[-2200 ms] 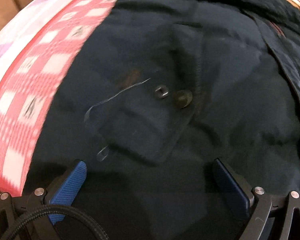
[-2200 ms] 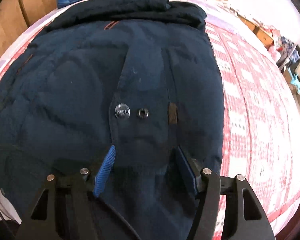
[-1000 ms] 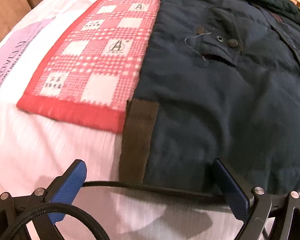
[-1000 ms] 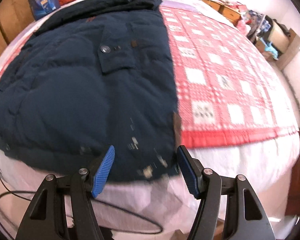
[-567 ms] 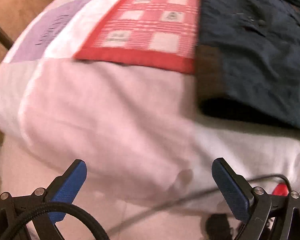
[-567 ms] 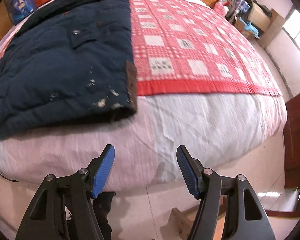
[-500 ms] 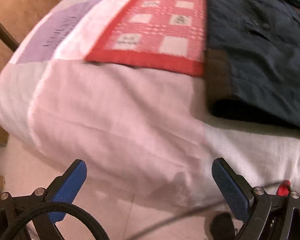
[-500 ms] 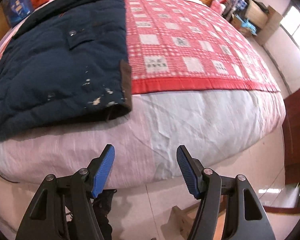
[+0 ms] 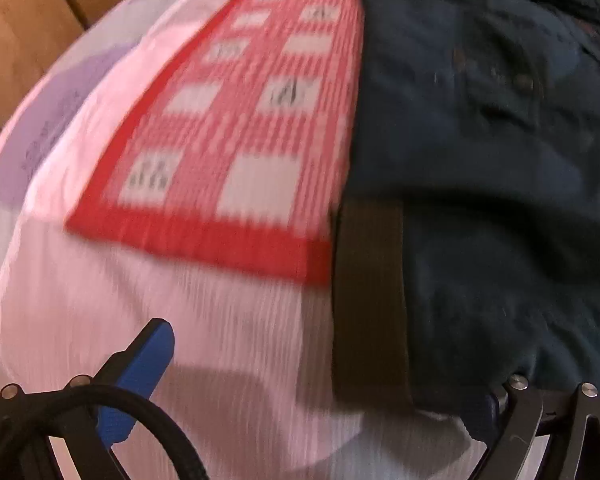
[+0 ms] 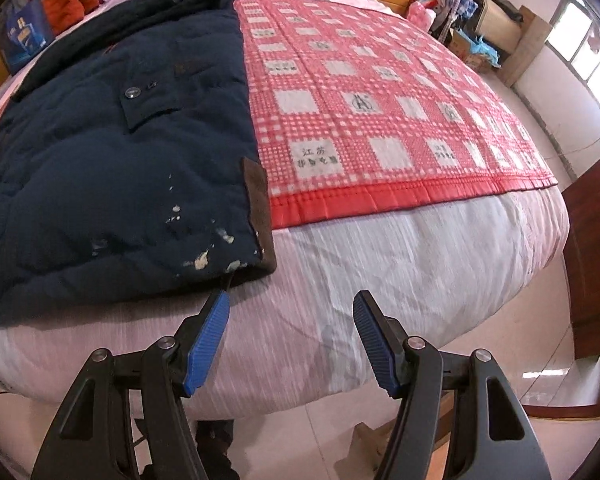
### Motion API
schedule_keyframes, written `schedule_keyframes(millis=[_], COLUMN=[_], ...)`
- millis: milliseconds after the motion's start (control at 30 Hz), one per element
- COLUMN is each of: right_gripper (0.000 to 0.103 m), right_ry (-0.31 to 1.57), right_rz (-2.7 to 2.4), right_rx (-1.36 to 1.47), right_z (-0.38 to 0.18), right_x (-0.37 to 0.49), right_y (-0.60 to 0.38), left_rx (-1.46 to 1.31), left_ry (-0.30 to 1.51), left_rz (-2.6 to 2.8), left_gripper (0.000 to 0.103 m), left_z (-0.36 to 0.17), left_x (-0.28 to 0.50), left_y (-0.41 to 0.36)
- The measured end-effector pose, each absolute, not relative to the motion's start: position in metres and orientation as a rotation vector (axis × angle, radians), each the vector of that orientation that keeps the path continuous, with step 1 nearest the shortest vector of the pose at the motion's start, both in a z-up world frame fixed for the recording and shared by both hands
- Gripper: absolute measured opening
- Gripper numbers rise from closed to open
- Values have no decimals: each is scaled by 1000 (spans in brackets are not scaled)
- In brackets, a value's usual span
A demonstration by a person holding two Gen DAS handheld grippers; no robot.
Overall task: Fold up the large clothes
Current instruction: 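Grasp the brown ribbed hem with the left gripper while the right gripper grasps it too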
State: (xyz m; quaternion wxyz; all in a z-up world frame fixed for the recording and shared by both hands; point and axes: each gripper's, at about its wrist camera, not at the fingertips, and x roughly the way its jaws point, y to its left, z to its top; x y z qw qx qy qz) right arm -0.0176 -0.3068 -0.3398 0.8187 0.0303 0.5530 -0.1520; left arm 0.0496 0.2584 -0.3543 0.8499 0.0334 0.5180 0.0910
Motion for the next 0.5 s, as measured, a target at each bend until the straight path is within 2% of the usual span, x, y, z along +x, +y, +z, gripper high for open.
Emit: schedule_keyframes(millis=[200, 500], right_gripper=[68, 68], right_ry=[1171, 1166], right_rz=[-361, -294], right_rx=[58, 38], right_z=[-345, -352], right_x=[-13, -5], right_y=[-315, -313], left_rx=[34, -22], left_ry=[971, 1023], left_rz=[133, 141], left_gripper=[103, 103], left_z=[-315, -322], left_x=[76, 109], left_y=[246, 246])
